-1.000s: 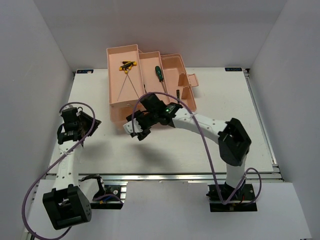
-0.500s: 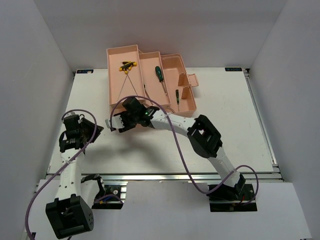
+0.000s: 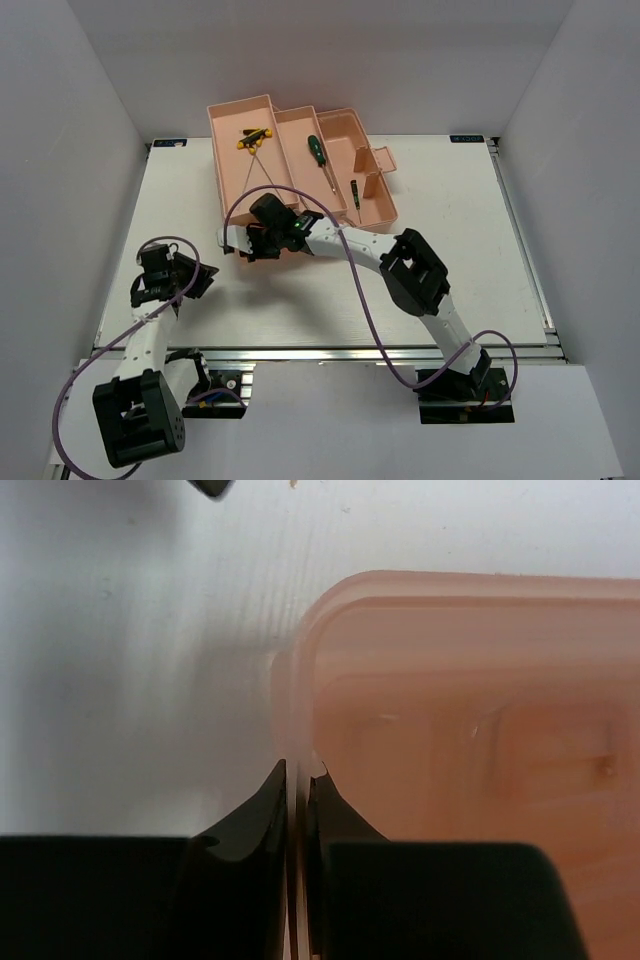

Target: Sort the tools into containers

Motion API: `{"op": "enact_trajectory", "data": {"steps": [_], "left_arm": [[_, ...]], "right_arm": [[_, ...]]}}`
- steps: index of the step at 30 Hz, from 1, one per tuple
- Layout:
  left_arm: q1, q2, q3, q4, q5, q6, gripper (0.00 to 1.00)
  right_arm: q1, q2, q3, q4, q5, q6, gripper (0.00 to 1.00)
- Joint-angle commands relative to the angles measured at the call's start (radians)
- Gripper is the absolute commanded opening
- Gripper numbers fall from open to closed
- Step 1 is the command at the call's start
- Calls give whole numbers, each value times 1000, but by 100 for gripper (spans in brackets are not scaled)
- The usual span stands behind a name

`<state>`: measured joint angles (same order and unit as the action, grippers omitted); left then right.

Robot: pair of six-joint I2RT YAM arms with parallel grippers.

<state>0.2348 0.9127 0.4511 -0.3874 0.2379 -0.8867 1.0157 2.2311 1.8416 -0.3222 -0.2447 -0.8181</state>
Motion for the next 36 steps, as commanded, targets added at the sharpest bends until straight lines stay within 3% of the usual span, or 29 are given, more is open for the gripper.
{"op": "enact_trajectory", "data": {"steps": [1,5,10,17,19,21,22,26,31,36], "left_arm": [[8,29,-32,145,64,-50,44],[8,109,-31,244,78,-63,43],[8,331,-12,387,150,-78,43],[-15,699,226,689,391,-86,40],[-29,741,290,711,448,-86,40],[-40,779,355,743,492,-89,40],[-42,787,371,746,503,-90,40],[-43,805,382,803,557,-109,40],[-43,813,359,855,580,-141,40],[-43,815,365,855,584,-143,41]], "right_arm": [[-5,-195,30,152,-27,43,0],[-11,-272,-5,199,-74,111,0],[-14,-369,-64,256,-139,180,0],[-11,-433,-177,281,-182,201,0],[-9,-429,-193,270,-171,201,0],[-9,-416,-194,246,-163,197,11],[-11,-415,-194,239,-162,195,27],[-9,-424,-200,212,-166,188,51],[-11,-468,-194,215,-133,204,60],[-15,-617,-269,288,-177,212,60]]}}
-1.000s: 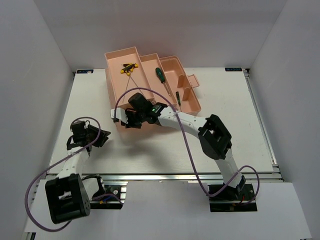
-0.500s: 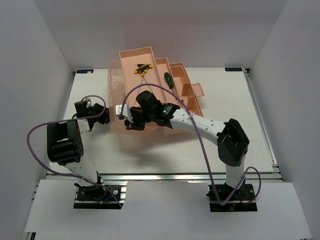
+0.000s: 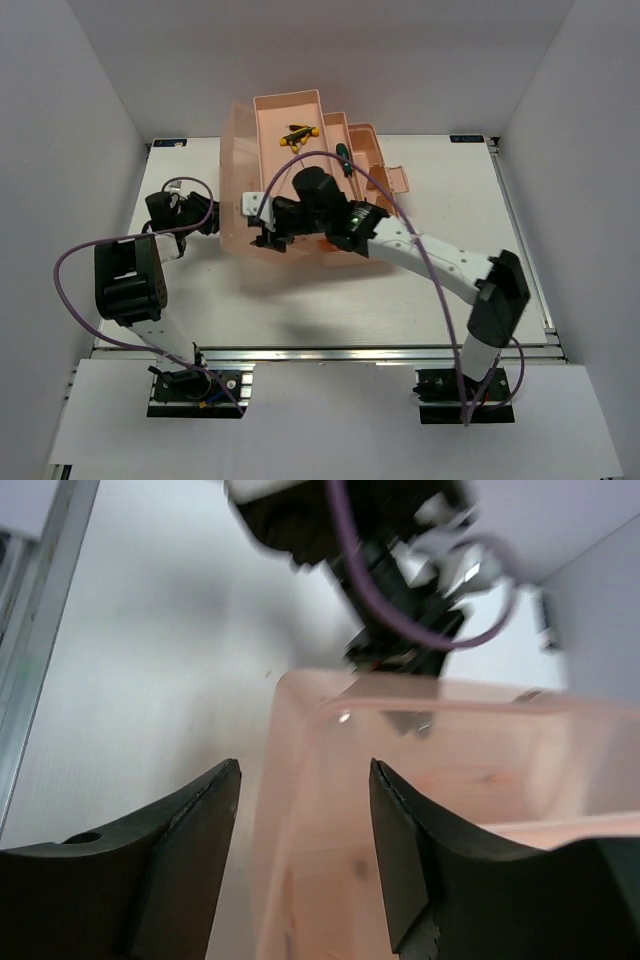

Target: Sort the tools into containers

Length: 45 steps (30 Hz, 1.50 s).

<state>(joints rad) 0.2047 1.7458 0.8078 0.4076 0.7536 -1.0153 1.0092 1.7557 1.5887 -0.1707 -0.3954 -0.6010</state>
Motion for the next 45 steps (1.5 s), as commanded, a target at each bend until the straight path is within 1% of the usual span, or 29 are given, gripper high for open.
{"op": "enact_trajectory", "data": {"steps": [1,3,4,5,6,7,8,9,10,11,12,13,14,16,17,20,21,22,23,24,25,26,27,32,34,35,38,42,45], "left_arm": [[-13,-17,13,60,69,-14,41],[-13,-12,27,53,70,-12,41],[-14,-9,31,54,72,-14,41],[-14,-9,43,50,73,-16,40],[-14,-11,48,46,72,-16,41],[-14,-11,56,43,72,-17,41],[-16,-17,63,40,73,-17,41],[-18,-19,85,36,73,-17,41],[-19,-20,97,28,75,-16,41],[-25,-23,111,27,76,-19,41],[-31,-23,143,22,76,-17,41],[-36,-20,163,5,75,-16,41],[-53,-19,183,0,73,-16,41],[-71,-5,244,-13,66,-16,41],[-92,1,267,-19,61,-16,41],[-140,24,352,-41,46,-16,41],[-152,30,373,-49,43,-16,41],[-165,43,411,-61,36,-16,41],[-188,49,428,-65,35,-17,41],[-188,53,448,-73,30,-17,41],[-241,64,482,-82,23,-20,41],[-257,70,497,-85,20,-23,41],[-270,75,513,-85,15,-26,41],[-398,156,631,-141,0,-31,41],[-439,179,645,-148,-2,-34,41],[-450,196,648,-150,-5,-34,41],[-472,207,656,-150,-17,-35,41],[-475,208,682,-173,-28,-19,41],[-475,205,720,-255,-36,24,41]], "right_arm": [[-11,-163,-32,142,-52,-8,60],[-11,-237,-111,178,-98,-46,58],[-11,-264,-152,224,-97,-45,57],[-12,-312,-238,276,-80,-2,55],[-21,-330,-275,401,26,50,40],[-35,-346,-310,481,112,128,28],[-90,-366,-341,566,213,220,14],[-134,-364,-346,624,391,395,0],[-189,-355,-313,581,429,474,0],[-343,-316,-261,503,422,566,0],[-430,-293,-163,343,403,740,0],[-502,-268,-130,276,364,789,0],[-632,-234,-113,226,348,809,0],[-734,-213,-143,153,320,787,0],[-811,-181,-154,114,317,765,0],[-917,-104,-196,-12,268,666,0],[-934,-90,-206,-44,215,647,0],[-945,-75,-226,-65,187,609,0],[-954,-56,-240,-114,173,606,0],[-955,-55,-260,-118,120,587,0],[-954,-52,-298,-124,92,564,0],[-952,-50,-314,-125,67,570,0],[-949,-45,-326,-125,11,572,0],[-896,27,-316,-142,-80,593,0],[-885,45,-302,-141,-108,624,0],[-883,48,-296,-136,-144,636,0],[-870,42,-286,-105,-184,664,0],[-845,50,-263,-85,-194,696,0],[-819,56,-243,-70,-200,718,0]]}}
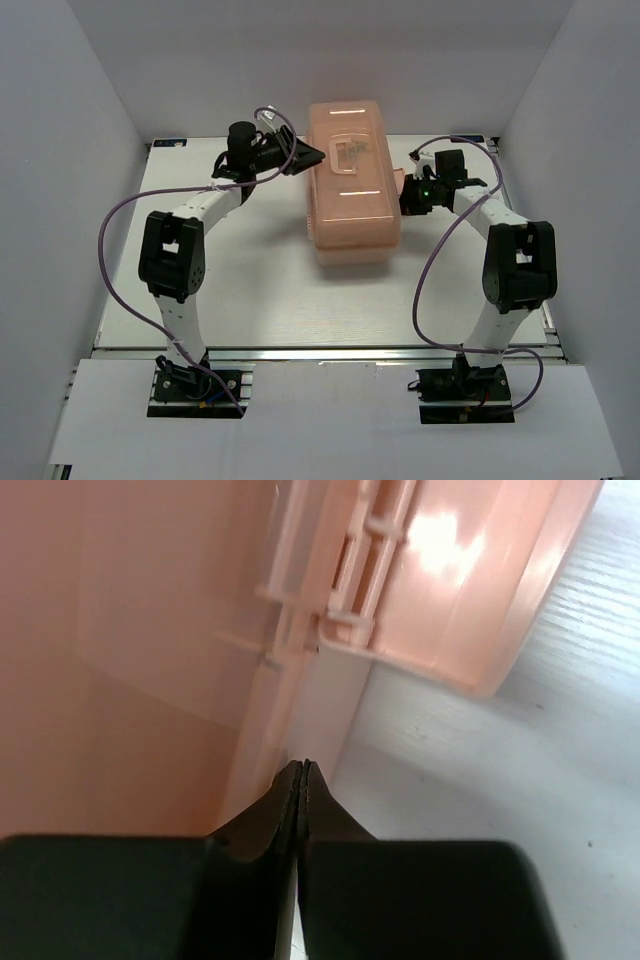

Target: Sort the tools into containers

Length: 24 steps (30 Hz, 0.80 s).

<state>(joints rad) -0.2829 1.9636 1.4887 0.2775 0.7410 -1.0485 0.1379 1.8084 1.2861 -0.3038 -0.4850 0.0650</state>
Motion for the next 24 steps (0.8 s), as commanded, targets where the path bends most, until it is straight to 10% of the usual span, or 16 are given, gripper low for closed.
{"op": "enact_trajectory", "data": {"steps": [1,15,24], "left_arm": [[13,-15,44,-136,-32,82,41],[34,-169,157,-475,-320,418,46],[33,-226,177,-566,-497,584,57]], "right_arm": [[71,6,71,66,-110,58,0],[157,-16,54,89,-115,1,0],[-111,-337,-244,115,-280,-157,0]]}}
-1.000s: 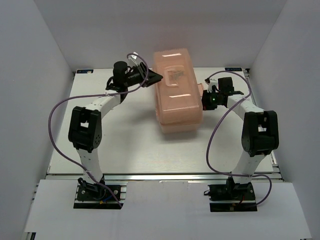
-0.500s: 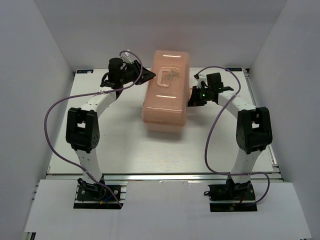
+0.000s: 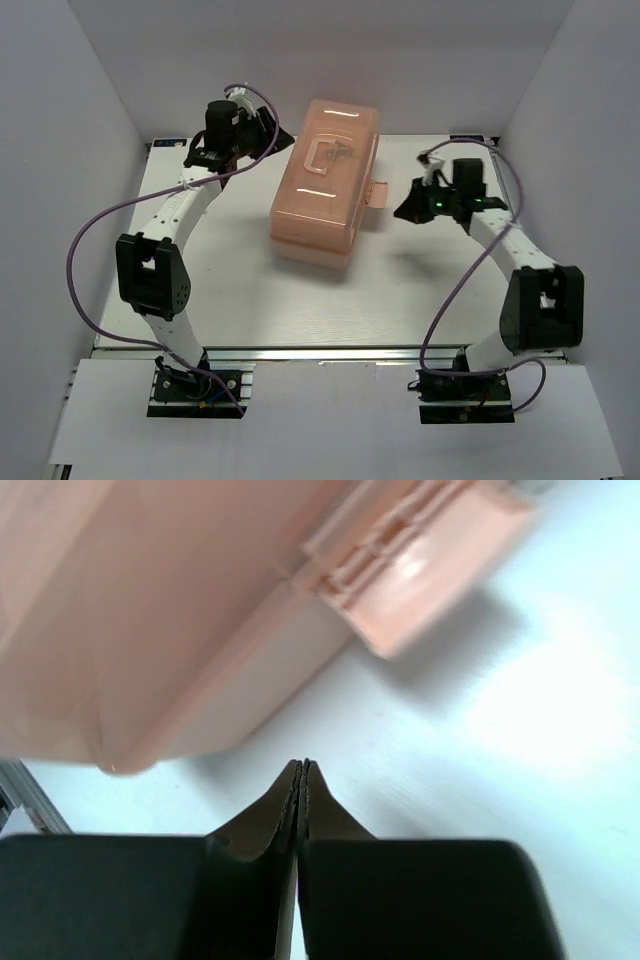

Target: Sort the tools into containers

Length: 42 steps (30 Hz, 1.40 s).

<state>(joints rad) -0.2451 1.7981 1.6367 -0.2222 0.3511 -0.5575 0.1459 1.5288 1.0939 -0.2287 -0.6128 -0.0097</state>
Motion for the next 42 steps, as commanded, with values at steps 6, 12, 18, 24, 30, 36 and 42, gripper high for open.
{"op": "enact_trajectory", "data": {"steps": [6,12,18,24,30,36,42], "left_arm": [[-3,-6,25,-121,-123,120,59],[-5,-16,8,-141,-162,129,61],[-3,-40,-40,-138,-143,128,61],[-5,-55,-52,-120,-109,123,61],[-6,-60,-40,-115,-90,122,61],[-13,-72,-37,-114,-84,123,61],[-14,-89,-44,-117,-80,126,61]], "right_arm": [[-177,92,6,69,-254,-76,0],[-158,372,230,156,-326,79,0],[-147,583,356,339,-479,369,0],[-74,642,399,508,-536,497,0],[-55,617,366,693,-561,651,0],[-54,596,357,643,-541,623,0],[-52,623,382,490,-459,547,0]]}}
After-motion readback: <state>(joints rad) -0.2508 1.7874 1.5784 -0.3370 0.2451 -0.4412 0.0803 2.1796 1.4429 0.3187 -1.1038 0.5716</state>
